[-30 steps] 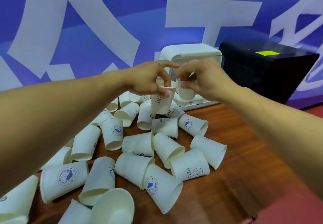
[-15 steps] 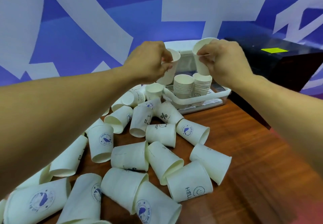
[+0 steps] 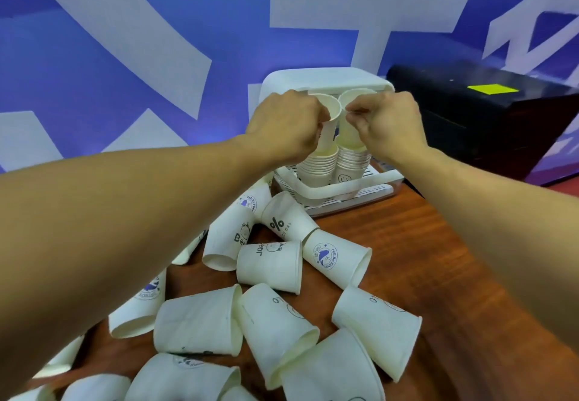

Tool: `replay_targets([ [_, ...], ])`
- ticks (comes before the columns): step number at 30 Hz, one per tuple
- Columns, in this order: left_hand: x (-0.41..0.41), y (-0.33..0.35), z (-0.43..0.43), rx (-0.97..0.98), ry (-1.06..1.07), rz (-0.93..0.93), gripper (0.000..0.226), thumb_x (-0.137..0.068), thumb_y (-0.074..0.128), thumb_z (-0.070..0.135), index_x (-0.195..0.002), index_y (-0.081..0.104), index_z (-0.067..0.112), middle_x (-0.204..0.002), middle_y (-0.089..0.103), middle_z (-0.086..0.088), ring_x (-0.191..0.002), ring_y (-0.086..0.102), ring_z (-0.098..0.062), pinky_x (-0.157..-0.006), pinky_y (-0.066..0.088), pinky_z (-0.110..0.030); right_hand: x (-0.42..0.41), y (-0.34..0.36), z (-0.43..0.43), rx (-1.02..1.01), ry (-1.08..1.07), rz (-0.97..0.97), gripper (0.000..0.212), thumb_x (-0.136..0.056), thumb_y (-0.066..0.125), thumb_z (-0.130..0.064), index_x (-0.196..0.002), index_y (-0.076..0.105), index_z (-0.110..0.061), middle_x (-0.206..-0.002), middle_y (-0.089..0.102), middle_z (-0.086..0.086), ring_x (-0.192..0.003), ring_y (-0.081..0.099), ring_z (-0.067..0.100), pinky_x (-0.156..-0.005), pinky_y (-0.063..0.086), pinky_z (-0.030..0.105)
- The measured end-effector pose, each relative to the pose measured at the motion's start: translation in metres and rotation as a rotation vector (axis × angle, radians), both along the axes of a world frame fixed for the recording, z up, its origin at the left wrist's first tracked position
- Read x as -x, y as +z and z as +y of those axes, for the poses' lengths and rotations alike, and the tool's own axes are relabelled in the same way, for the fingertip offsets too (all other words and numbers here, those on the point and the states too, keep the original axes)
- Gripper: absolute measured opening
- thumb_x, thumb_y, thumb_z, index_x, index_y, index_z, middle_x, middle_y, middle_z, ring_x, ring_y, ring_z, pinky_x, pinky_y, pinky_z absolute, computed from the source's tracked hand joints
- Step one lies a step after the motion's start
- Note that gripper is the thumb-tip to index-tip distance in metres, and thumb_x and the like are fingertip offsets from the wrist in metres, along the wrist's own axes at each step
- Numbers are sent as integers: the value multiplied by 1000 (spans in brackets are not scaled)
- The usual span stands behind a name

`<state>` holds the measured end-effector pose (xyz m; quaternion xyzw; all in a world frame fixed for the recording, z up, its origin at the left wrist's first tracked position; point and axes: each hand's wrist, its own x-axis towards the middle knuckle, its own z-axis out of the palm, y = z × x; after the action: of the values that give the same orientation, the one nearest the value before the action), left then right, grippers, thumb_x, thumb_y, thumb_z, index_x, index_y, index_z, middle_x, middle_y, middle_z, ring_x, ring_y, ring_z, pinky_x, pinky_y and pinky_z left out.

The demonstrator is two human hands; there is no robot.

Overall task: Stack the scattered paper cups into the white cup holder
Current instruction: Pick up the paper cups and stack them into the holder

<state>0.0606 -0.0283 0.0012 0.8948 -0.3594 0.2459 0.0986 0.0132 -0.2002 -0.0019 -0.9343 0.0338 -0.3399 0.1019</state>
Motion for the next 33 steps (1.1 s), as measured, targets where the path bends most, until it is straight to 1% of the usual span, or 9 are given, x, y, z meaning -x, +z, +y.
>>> replay_targets([
  [3,-2,-10,-3,-91,21,34,18,-92,50,14,-94,66,21,-91,62,-10,-84,58,-36,-58,36,-33,-3,-11,2,39,22,134,20,-92,57,-25,-101,74,-21,-98,73,6,-90,64,30,-82,55,42],
  [7,0,-18,-4,-141,24,152,22,-90,46,6,-96,64,17,-88,58,-13,-72,46,-32,-58,34,-34,-7,-26,-1,51,15,252,26,-90,51,-20,-105,72,-25,-100,73,9,-92,62,37,-85,51,46],
  [12,1,-30,-10,-167,9,234,23,-85,43,0,-75,53,18,-78,53,-8,-75,49,-33,-57,32,-33,-9,-38,-7,-14,-23,296,31,-91,48,-15,-108,71,-25,-107,71,9,-100,60,37,-91,48,46],
  [15,-2,-35,-13,-140,2,237,36,-89,43,3,-114,66,16,-109,65,-11,-94,59,-34,-71,46,-37,-7,-38,-7,-19,-45,300,29,-93,47,-16,-108,71,-21,-108,70,11,-103,58,37,-96,44,48],
  [18,2,-31,-2,-117,-28,203,43,-96,52,12,-137,54,25,-136,57,-4,-119,54,-28,-89,44,-36,0,-33,2,-3,-36,216,26,-96,49,-27,-112,67,-18,-104,69,7,-101,59,32,-98,39,46],
  [20,7,-24,16,-89,-19,212,41,-96,53,20,-136,53,27,-139,53,-1,-124,51,-27,-93,44,-38,8,-26,15,-12,9,145,21,-93,54,-27,-105,67,-16,-96,69,6,-94,61,29,-94,44,48],
  [24,30,-5,71,-129,79,245,29,-94,56,30,-122,62,29,-125,60,-4,-111,56,-29,-85,49,-39,29,-7,55,0,157,152,25,-91,59,-27,-108,69,-12,-100,71,7,-91,63,27,-87,52,43],
  [30,89,24,188,-210,250,342,28,-91,59,41,-117,64,34,-119,63,7,-112,54,-21,-86,49,-38,59,15,141,128,392,233,23,-87,61,-24,-105,69,-12,-93,71,5,-86,63,27,-81,49,34],
  [33,123,37,254,-238,356,360,27,-88,61,46,-114,64,37,-114,65,8,-107,54,-21,-87,50,-40,75,24,191,146,454,246,25,-86,61,-28,-108,67,-17,-91,70,-1,-91,61,29,-87,49,38],
])
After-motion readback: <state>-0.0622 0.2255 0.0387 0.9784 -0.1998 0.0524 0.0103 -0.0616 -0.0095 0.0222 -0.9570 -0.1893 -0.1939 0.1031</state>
